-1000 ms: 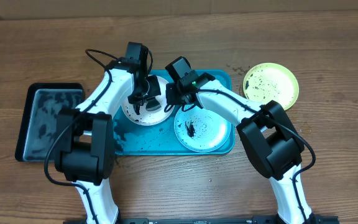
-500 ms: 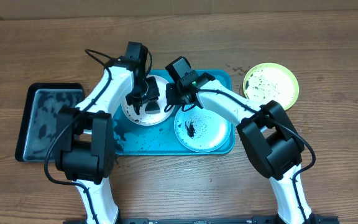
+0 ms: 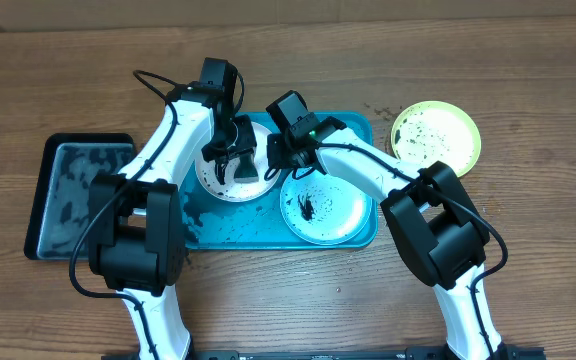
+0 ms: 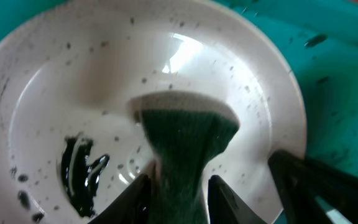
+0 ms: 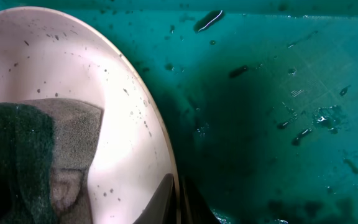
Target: Clean dirty plates on tray and stack at the side
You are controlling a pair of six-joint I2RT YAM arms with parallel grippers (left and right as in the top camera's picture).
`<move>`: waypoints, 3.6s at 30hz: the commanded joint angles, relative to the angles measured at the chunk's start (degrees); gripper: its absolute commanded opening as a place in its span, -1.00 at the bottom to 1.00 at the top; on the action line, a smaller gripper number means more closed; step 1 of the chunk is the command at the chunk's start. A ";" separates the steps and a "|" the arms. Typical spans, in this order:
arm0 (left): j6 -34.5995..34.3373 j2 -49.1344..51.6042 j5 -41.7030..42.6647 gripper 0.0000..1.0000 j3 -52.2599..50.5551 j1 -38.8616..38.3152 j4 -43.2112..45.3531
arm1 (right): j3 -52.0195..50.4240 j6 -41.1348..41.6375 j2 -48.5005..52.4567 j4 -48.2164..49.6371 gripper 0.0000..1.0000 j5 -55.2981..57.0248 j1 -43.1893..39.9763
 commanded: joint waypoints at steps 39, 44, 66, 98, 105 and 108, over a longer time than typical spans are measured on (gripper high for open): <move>0.85 0.92 -4.96 -0.92 -6.67 -0.87 2.38 | -0.20 0.24 0.59 -0.87 -0.93 0.28 -0.26; 0.85 0.92 -18.23 -0.92 -6.67 -0.13 -0.31 | -0.20 0.20 0.59 -1.29 -0.93 0.31 -0.26; 0.83 0.92 3.89 -0.92 2.14 -0.07 1.03 | -0.20 0.24 0.59 -0.79 -0.93 0.28 -0.26; -3.32 -0.70 -27.23 -0.92 3.37 2.49 -6.95 | 0.68 -4.96 0.35 -1.60 -0.93 3.52 -0.20; -3.82 -7.54 -16.31 -0.92 11.21 4.63 -8.63 | 3.76 -8.72 -2.40 -2.95 -0.93 8.17 -0.22; -3.82 -10.40 -13.57 -0.91 11.26 6.49 -9.01 | 4.70 -13.05 -5.01 -3.10 -0.93 14.01 0.22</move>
